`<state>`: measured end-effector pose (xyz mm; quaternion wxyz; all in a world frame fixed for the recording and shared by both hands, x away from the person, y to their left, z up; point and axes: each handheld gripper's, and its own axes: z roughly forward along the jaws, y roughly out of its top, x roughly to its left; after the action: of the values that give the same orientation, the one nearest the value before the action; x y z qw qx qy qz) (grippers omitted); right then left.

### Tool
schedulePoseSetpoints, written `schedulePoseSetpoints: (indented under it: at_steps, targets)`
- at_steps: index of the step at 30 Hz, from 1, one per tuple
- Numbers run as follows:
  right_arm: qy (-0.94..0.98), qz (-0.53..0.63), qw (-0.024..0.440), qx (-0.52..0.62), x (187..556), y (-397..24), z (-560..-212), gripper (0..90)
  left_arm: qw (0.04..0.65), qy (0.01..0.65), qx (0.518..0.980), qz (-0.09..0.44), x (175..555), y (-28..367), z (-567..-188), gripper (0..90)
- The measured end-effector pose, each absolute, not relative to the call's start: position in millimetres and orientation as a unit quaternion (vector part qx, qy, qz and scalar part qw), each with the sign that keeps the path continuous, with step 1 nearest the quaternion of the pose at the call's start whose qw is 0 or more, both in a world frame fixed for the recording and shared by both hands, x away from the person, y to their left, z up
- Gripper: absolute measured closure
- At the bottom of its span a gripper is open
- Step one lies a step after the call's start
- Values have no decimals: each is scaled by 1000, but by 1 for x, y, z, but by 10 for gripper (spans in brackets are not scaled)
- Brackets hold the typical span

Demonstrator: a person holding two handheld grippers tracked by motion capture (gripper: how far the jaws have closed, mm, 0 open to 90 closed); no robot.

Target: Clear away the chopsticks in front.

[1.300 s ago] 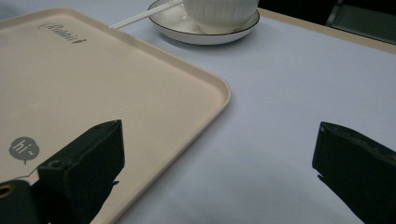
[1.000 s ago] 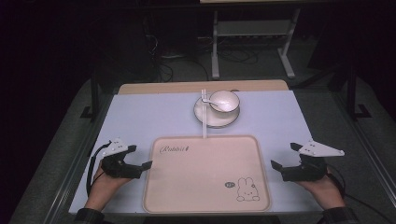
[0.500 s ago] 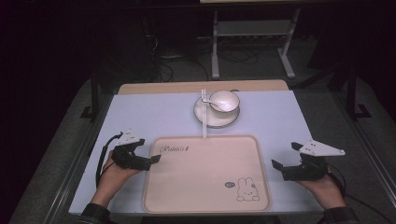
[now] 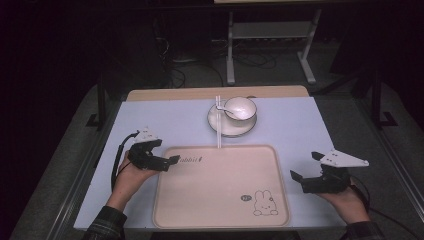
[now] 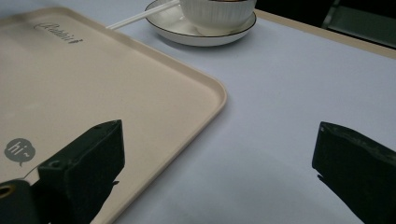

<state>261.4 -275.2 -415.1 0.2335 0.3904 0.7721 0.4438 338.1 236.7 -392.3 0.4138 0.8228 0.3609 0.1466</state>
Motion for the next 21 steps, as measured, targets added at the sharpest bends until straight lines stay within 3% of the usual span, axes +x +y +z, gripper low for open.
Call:
schedulePoseSetpoints:
  at_steps: [17, 19, 21]
  targets:
    - [775, 442, 231, 388, 263, -274, -415, 19, 400, 356, 837, 118, 386, 185, -390, 77]
    - [775, 441, 232, 388, 263, -274, -416, 20, 399, 352, 839, 111, 392, 177, -389, 138]
    - [776, 441, 232, 388, 263, -274, -416, 19, 395, 350, 842, 114, 399, 168, -388, 138]
